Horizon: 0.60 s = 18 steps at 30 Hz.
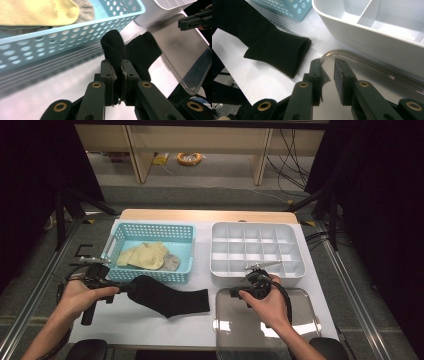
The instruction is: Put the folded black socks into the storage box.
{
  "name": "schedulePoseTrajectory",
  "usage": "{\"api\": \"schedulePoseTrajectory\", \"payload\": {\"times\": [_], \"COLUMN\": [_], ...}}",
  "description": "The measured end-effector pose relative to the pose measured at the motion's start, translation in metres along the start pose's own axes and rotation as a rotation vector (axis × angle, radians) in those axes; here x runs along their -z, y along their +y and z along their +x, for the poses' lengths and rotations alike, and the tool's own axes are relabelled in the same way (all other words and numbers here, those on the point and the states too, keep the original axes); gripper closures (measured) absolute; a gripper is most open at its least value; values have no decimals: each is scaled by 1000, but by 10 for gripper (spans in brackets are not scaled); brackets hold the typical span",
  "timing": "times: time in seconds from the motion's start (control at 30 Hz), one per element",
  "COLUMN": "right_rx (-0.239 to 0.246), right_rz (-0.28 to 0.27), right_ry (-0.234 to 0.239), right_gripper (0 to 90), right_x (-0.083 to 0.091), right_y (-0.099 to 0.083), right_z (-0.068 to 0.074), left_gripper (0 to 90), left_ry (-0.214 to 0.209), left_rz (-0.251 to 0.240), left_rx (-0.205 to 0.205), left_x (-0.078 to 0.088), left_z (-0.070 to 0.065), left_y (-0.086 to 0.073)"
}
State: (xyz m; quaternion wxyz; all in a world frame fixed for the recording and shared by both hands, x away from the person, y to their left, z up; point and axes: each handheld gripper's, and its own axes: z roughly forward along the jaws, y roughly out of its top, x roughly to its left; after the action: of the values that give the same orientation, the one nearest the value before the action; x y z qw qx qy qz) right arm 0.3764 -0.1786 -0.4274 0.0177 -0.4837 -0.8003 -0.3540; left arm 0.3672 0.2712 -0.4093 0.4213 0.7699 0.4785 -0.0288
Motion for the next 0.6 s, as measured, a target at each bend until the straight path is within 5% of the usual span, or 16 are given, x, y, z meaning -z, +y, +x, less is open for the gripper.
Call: {"api": "schedulePoseTrajectory", "payload": {"times": [0.3,0.6], "right_rx": [-6,-8], "right_rz": [-8,-13], "right_ry": [1,7], "right_gripper": [769,766], "right_x": [-2,0], "right_y": [0,1], "right_z": [1,4], "left_gripper": [816,816], "left_ry": [-39,-27], "left_rz": [14,-5], "left_rx": [-36,-76], "left_x": [-20,-45], "left_z": [-22,-39], "left_y": [7,11]}}
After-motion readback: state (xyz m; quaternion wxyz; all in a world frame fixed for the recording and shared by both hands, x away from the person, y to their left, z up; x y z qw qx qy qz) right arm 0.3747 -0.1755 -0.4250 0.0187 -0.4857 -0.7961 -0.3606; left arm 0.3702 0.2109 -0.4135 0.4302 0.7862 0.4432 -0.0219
